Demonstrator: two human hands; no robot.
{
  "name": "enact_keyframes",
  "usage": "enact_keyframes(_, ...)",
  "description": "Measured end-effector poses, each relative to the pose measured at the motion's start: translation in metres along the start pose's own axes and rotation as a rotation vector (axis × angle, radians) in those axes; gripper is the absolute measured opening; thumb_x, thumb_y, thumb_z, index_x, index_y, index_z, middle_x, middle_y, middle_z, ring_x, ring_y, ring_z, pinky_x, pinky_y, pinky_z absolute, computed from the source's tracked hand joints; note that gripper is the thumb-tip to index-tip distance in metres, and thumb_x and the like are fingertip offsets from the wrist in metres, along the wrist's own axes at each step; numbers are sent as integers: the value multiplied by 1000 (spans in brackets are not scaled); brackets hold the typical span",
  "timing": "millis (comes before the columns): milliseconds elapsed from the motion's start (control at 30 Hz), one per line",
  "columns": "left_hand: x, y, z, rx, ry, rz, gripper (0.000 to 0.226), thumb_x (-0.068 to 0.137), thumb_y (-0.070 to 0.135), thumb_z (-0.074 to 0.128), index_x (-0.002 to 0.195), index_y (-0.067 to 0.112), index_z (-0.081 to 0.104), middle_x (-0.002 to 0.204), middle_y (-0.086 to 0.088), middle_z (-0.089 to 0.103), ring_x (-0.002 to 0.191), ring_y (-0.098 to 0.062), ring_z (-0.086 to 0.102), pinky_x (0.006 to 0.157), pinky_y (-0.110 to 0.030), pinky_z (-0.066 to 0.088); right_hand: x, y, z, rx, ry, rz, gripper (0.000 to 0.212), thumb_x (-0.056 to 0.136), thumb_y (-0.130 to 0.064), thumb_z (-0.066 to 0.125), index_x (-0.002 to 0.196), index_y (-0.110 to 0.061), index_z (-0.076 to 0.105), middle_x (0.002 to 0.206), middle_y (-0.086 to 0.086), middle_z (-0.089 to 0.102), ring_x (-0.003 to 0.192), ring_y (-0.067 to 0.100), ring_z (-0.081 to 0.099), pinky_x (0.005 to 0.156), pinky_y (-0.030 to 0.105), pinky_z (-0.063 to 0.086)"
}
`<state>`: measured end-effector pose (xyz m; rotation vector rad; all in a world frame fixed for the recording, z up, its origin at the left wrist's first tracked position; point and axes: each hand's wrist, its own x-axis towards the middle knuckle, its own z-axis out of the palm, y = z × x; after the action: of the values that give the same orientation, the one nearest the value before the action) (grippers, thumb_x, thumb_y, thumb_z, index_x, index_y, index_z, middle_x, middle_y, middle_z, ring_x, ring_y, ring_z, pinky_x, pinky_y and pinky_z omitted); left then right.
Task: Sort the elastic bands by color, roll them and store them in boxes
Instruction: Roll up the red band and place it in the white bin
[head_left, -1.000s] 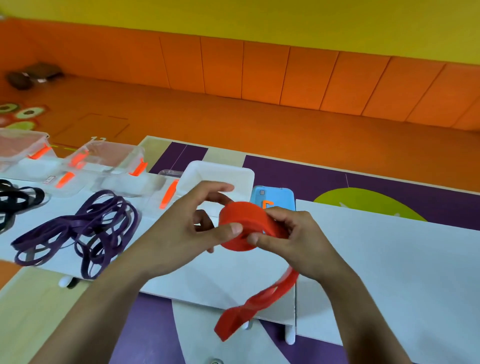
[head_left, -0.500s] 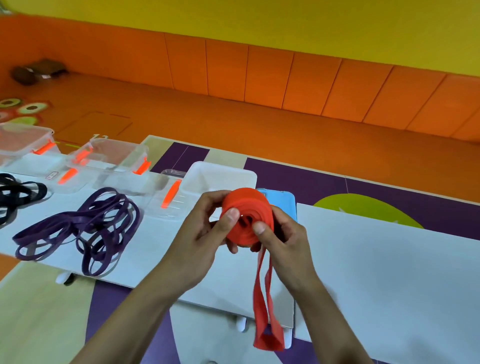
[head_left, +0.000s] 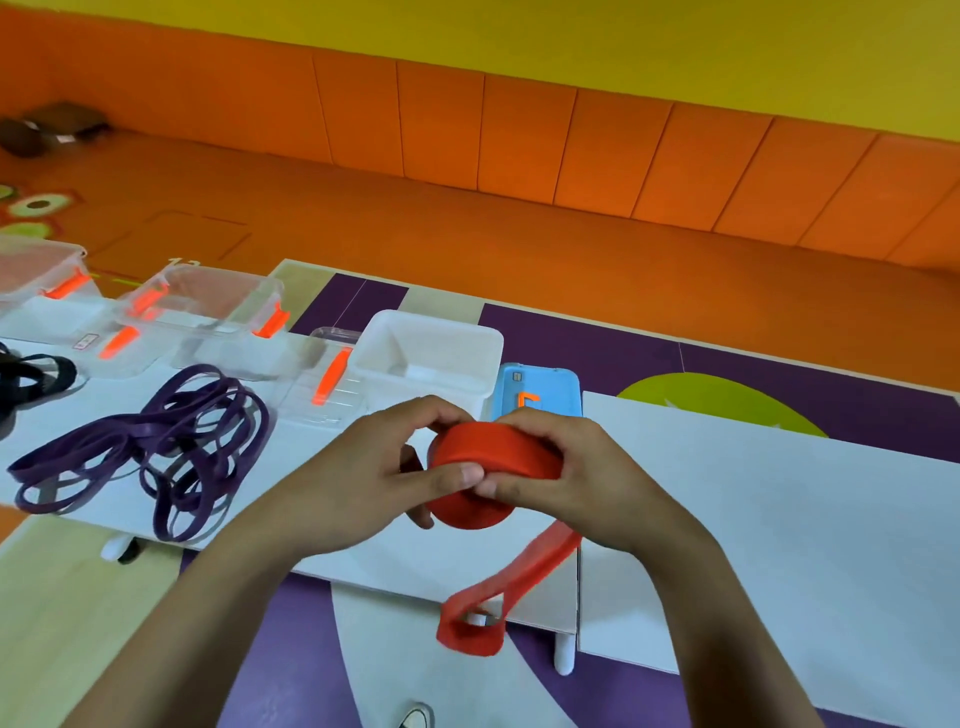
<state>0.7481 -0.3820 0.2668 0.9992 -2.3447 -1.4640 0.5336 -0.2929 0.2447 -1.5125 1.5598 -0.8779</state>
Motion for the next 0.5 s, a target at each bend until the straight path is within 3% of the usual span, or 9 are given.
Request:
enact_keyframes(67, -3, -2, 4, -34, 36, 40, 35, 89, 57, 63, 119, 42, 52, 95, 15, 70, 73, -20, 76, 76, -31, 54, -1, 1, 2, 96, 36, -24, 43, 81, -48, 83, 118, -32, 67, 110, -10, 69, 107, 14, 66, 89, 37, 60)
enact_keyframes(167, -4, -2, 20, -345, 190, 154, 41, 93, 52, 63, 124, 29, 51, 115, 8, 66, 79, -31, 76, 76, -47, 60, -1, 2, 6, 245, 82, -77, 33, 83, -40, 80, 112, -29, 67, 98, -6, 69, 89, 14, 68, 77, 32, 58)
enact_keyframes(267, 2, 1, 32, -638, 306, 196, 33, 99, 31, 61, 126, 15, 50, 124, 0, 63, 81, -38, 76, 76, -43, 63, 2, 2, 20, 352, 214, -85, 35, 88, -43, 71, 113, -19, 64, 87, 1, 68, 68, 14, 65, 64, 29, 55)
enact_keyframes(333, 5, 2, 38, -750, 245, 179, 36, 97, 23, 64, 128, 13, 48, 125, -3, 62, 86, -43, 75, 79, -46, 63, 0, 7, 28, 410, 301, -65, 41, 86, -51, 67, 113, -20, 64, 84, 2, 66, 67, 13, 63, 62, 29, 54)
enact_keyframes(433, 5, -1, 38, -749, 96, 80, 45, 91, 20, 68, 129, 18, 44, 128, -7, 58, 95, -41, 75, 75, -55, 62, -7, 16, 21, 375, 276, -63, 32, 94, -44, 67, 115, -21, 65, 77, -13, 63, 64, 5, 56, 61, 20, 48)
enact_keyframes(500, 3, -6, 31, -520, 71, 24, 45, 88, 27, 72, 124, 22, 45, 127, 1, 56, 93, -32, 75, 67, -53, 63, -11, 20, 11, 300, 181, -52, 28, 96, -31, 70, 119, -16, 65, 84, -18, 67, 73, 2, 63, 70, 15, 49)
